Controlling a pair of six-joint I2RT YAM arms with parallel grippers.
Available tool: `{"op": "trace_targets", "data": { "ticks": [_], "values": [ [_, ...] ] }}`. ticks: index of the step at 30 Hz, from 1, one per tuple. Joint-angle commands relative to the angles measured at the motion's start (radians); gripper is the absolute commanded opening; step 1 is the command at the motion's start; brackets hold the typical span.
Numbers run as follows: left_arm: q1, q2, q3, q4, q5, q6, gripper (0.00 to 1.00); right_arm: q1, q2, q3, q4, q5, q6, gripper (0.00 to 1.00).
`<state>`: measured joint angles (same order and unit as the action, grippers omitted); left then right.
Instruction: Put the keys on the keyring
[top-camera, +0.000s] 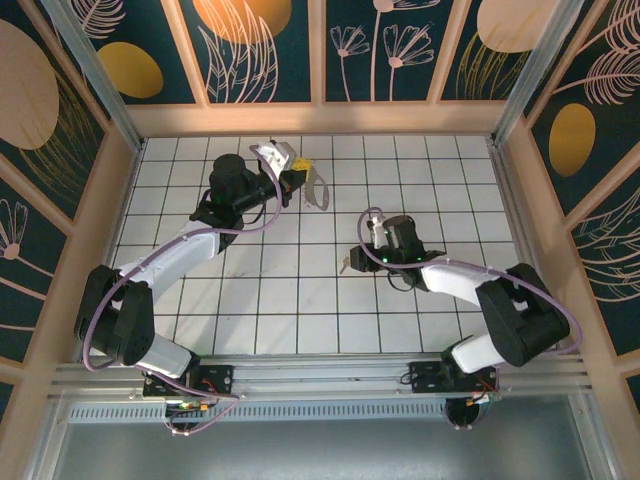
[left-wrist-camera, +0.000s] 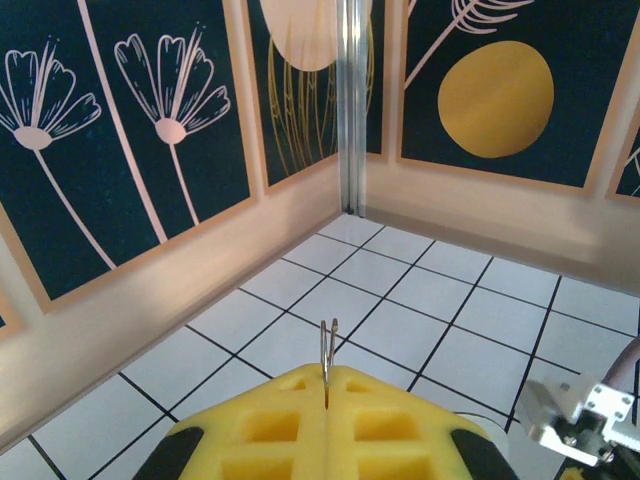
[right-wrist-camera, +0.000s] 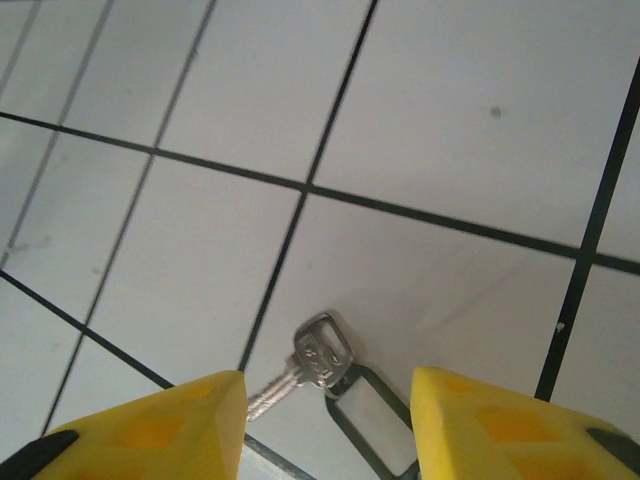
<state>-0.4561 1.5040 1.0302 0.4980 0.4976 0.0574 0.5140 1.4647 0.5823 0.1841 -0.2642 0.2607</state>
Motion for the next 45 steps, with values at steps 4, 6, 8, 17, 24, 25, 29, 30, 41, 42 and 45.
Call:
{"op": "trace_targets", "data": {
  "ticks": [4, 6, 8, 17, 24, 25, 29, 30, 41, 42, 45],
  "values": [
    [0.007, 0.007, 0.037, 0.051, 0.022, -0.016, 0.0, 0.02, 0.064, 0.029, 0.025, -0.006, -0.018, 0.41],
    [0.008, 0.007, 0.038, 0.05, 0.022, -0.016, 0.0, 0.027, 0.075, 0.036, 0.026, -0.001, -0.02, 0.39],
    [0.008, 0.007, 0.038, 0.048, 0.02, -0.016, 0.0, 0.027, 0.086, 0.044, 0.025, 0.003, -0.02, 0.38],
    [0.008, 0.01, 0.038, 0.052, 0.022, -0.016, 0.0, 0.068, 0.121, 0.084, -0.005, 0.053, -0.028, 0.34],
    [0.008, 0.01, 0.036, 0.055, 0.024, -0.014, 0.0, 0.084, 0.139, 0.106, -0.026, 0.08, -0.038, 0.3],
    [0.008, 0.01, 0.036, 0.054, 0.024, -0.014, 0.0, 0.084, 0.139, 0.106, -0.031, 0.086, -0.038, 0.3],
    [0.008, 0.009, 0.036, 0.056, 0.023, -0.012, 0.0, 0.083, 0.14, 0.1, -0.044, 0.105, -0.041, 0.29],
    [0.008, 0.008, 0.036, 0.056, 0.023, -0.011, 0.0, 0.084, 0.139, 0.098, -0.046, 0.106, -0.041, 0.29],
    [0.008, 0.008, 0.03, 0.06, 0.025, -0.014, 0.0, 0.096, 0.143, 0.091, -0.047, 0.112, -0.041, 0.27],
    [0.008, 0.007, 0.03, 0.061, 0.025, -0.013, 0.0, 0.094, 0.143, 0.091, -0.047, 0.113, -0.041, 0.27],
    [0.008, 0.005, 0.031, 0.06, 0.024, -0.014, 0.0, 0.094, 0.146, 0.091, -0.046, 0.115, -0.043, 0.25]
  ]
}}
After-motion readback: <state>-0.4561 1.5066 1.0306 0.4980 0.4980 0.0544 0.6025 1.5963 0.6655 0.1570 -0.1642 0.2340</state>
